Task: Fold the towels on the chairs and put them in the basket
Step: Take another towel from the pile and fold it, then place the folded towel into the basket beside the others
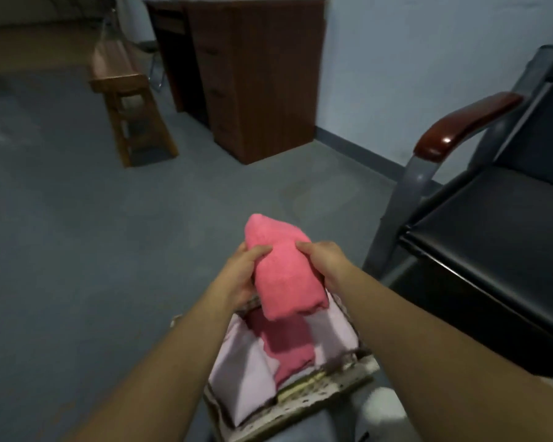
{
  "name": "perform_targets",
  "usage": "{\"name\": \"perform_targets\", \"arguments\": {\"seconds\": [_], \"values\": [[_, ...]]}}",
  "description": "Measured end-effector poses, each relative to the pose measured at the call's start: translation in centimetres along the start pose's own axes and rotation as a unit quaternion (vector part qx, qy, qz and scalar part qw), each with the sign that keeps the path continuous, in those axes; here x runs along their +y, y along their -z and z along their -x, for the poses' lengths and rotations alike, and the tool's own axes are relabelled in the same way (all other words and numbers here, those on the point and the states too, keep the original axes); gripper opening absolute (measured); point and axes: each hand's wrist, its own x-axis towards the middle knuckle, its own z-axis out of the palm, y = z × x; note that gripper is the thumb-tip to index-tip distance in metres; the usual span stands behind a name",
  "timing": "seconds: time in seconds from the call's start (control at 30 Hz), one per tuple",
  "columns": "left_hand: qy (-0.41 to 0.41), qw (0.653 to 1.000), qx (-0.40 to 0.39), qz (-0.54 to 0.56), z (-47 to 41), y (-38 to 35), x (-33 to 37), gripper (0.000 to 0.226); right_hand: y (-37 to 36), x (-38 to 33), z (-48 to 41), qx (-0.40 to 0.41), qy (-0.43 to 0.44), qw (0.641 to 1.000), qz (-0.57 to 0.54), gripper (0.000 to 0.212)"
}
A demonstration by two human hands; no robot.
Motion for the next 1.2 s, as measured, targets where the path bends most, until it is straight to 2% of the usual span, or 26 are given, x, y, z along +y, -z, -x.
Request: {"name": "perform_targets", "arguments": {"seconds": [0.1,0.17,0.27,0.37,0.43,0.5,0.57,0.63,0.7,0.73,0.77,0.83,0.9,0.97,1.03,1.13,1.2], "values": [[0.034,0.999,0.032,-0.027,-0.7,3.6,-4.9,0.039,-1.6,4.9,-1.2,-0.008,-0.015,0.996,0.091,0.024],[0.059,0.997,0.026,-0.049,-0.9,5.1,-7.7,0.038,-1.8,8.4,-1.4,-0.008,-0.026,0.993,0.111,0.024],[0.096,0.991,0.021,-0.095,-1.0,6.6,-11.0,0.035,-1.8,12.1,-1.0,0.002,-0.044,0.986,0.159,0.037],[0.128,0.986,0.046,-0.098,-1.6,7.7,-14.0,0.034,-1.8,13.9,-1.4,-0.015,-0.065,0.981,0.180,0.031],[0.129,0.981,0.062,-0.128,-1.6,7.9,-14.5,0.030,-1.7,14.3,-1.3,-0.045,-0.082,0.978,0.188,0.027],[0.077,0.962,0.073,-0.251,-1.6,7.5,-14.2,0.020,-1.4,14.4,-1.4,-0.053,-0.053,0.974,0.214,0.027],[-0.027,0.897,0.090,-0.431,-1.6,7.1,-13.9,0.019,-1.1,14.5,-1.5,-0.040,0.009,0.970,0.238,0.025],[-0.142,0.788,0.143,-0.582,-1.5,6.9,-14.3,0.031,-1.2,14.6,-1.2,-0.032,0.041,0.963,0.265,0.025],[-0.261,0.673,0.149,-0.675,-1.7,6.9,-15.2,0.036,-1.3,14.8,-1.2,-0.044,0.031,0.959,0.278,0.026],[-0.309,0.648,0.126,-0.685,-2.1,7.1,-15.7,0.036,-1.3,14.9,-1.3,-0.054,0.011,0.961,0.271,0.025],[-0.332,0.644,0.085,-0.684,-2.3,7.2,-16.0,0.040,-1.2,15.1,-1.3,-0.064,-0.003,0.962,0.265,0.021],[-0.293,0.648,0.001,-0.703,-2.9,7.7,-16.3,0.060,-0.7,15.5,-1.5,-0.077,-0.003,0.954,0.289,0.010],[-0.203,0.643,-0.050,-0.737,-3.1,8.1,-16.5,0.083,0.0,16.5,-1.7,-0.081,0.014,0.930,0.359,0.023],[-0.154,0.627,-0.064,-0.761,-2.9,8.2,-16.6,0.095,0.6,16.8,-1.3,-0.089,0.021,0.909,0.406,0.036],[-0.138,0.615,-0.064,-0.773,-2.5,7.7,-16.2,0.099,0.8,16.6,-0.8,-0.096,0.016,0.910,0.403,0.041],[-0.121,0.637,-0.059,-0.759,-2.1,6.2,-13.8,0.091,1.4,14.7,-0.3,-0.045,0.018,0.924,0.379,0.054],[-0.147,0.651,-0.061,-0.742,-2.0,4.9,-11.4,0.078,2.4,12.5,0.1,0.001,0.041,0.925,0.378,0.062]]}}
